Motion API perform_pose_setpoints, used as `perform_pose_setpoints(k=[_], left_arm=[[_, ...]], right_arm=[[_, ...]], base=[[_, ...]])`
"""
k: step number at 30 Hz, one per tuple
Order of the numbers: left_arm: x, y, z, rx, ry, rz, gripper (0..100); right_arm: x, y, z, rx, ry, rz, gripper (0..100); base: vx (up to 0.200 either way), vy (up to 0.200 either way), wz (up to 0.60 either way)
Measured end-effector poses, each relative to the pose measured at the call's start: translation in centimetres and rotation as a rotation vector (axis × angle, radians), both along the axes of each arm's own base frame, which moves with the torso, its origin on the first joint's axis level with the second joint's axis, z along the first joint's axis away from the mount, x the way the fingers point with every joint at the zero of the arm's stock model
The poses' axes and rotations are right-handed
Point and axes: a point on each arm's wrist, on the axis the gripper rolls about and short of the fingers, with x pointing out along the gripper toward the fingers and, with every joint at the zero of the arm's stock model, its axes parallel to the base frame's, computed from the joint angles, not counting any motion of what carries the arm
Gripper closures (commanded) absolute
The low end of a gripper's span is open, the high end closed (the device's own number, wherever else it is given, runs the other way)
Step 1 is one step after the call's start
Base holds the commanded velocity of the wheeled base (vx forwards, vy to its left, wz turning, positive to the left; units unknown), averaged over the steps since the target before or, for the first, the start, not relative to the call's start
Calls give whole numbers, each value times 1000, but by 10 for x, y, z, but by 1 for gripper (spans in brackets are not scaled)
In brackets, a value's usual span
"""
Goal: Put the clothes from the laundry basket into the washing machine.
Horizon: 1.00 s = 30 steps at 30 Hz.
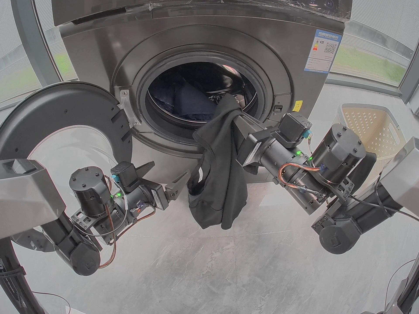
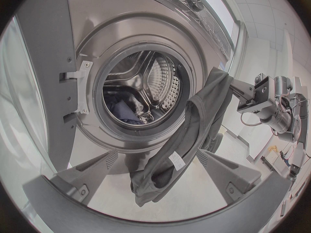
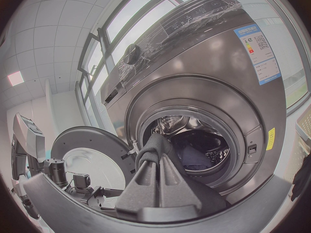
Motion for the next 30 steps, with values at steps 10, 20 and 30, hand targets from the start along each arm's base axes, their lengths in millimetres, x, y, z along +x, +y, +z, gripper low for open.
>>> perform_pose_setpoints(k=[10, 20, 30], left_arm=[[-3, -3, -17, 33, 58, -13, 0], [6, -7, -45, 71, 127, -38, 0], [20, -14, -72, 102, 171, -57, 0]], right_arm=[[0, -1, 4, 6, -9, -3, 100], [-2, -3, 8, 10, -19, -5, 100], [-5, -4, 11, 12, -23, -4, 100]], base=[[0, 0, 0], [0, 0, 0], [0, 0, 0]])
